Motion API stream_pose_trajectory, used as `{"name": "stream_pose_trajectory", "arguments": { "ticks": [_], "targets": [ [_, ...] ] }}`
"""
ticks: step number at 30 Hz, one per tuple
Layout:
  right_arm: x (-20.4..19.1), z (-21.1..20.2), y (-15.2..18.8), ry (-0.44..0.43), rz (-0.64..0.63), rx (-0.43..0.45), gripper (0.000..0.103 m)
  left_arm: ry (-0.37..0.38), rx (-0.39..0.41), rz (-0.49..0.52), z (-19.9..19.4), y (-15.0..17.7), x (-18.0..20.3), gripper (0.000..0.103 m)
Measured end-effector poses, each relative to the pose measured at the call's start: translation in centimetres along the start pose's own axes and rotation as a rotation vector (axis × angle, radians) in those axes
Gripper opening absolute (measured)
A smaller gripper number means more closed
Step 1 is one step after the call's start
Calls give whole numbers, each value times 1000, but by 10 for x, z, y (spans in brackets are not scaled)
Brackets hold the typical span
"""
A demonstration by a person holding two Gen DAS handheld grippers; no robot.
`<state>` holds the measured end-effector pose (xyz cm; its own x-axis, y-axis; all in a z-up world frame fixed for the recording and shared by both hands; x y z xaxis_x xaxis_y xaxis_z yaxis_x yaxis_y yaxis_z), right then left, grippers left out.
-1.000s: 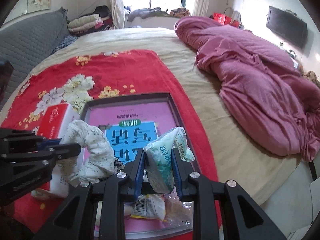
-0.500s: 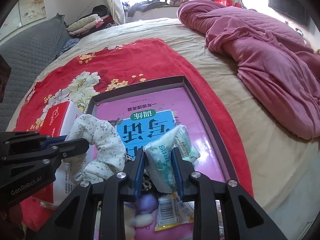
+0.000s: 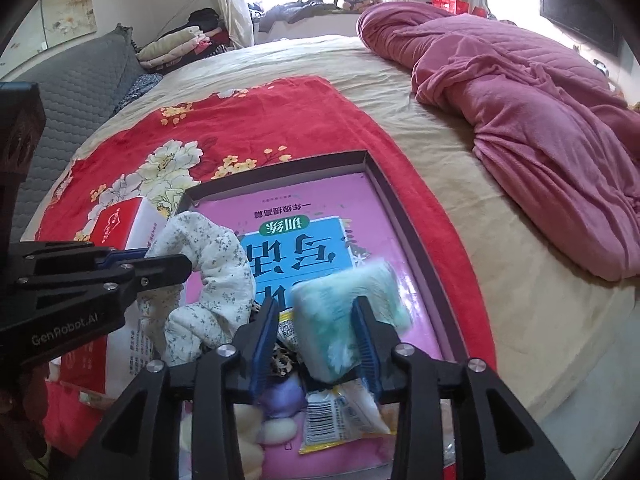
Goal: Organize soft objects
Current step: 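Open both tools to release the scrunchie and packet in the box lid, then withdraw both tools from the box lid back toward the remaining items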
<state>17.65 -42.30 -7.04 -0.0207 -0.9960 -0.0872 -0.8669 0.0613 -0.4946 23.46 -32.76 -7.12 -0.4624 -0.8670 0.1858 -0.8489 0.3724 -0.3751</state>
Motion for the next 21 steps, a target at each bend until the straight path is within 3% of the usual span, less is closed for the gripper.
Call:
{"name": "stream_pose_trajectory", "arguments": {
  "ticks": [3,5,21],
  "targets": [
    [3,-5,-1,11,8,19,49,-8,9,2,-2,1,0,26],
    [5,-9,-3,21,18,26,51,-10,11,1,-4,1,-1,39],
    [2,-55,-2,21,63,97,57,-21,120,-8,-59,12,-6,67]
  ]
}}
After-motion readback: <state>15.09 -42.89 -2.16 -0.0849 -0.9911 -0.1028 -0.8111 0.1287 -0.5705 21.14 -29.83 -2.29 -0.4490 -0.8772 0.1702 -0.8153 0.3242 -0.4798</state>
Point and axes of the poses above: each gripper's, at about its wrist camera, not at the fingertips, and z roughly the way its jaws point, x to its right, y to its underside, the point moved 5 cm from there along z, roughly the way its jaws point, and after that the axes turned 7 degrees about -x, right-handed, at the moved point
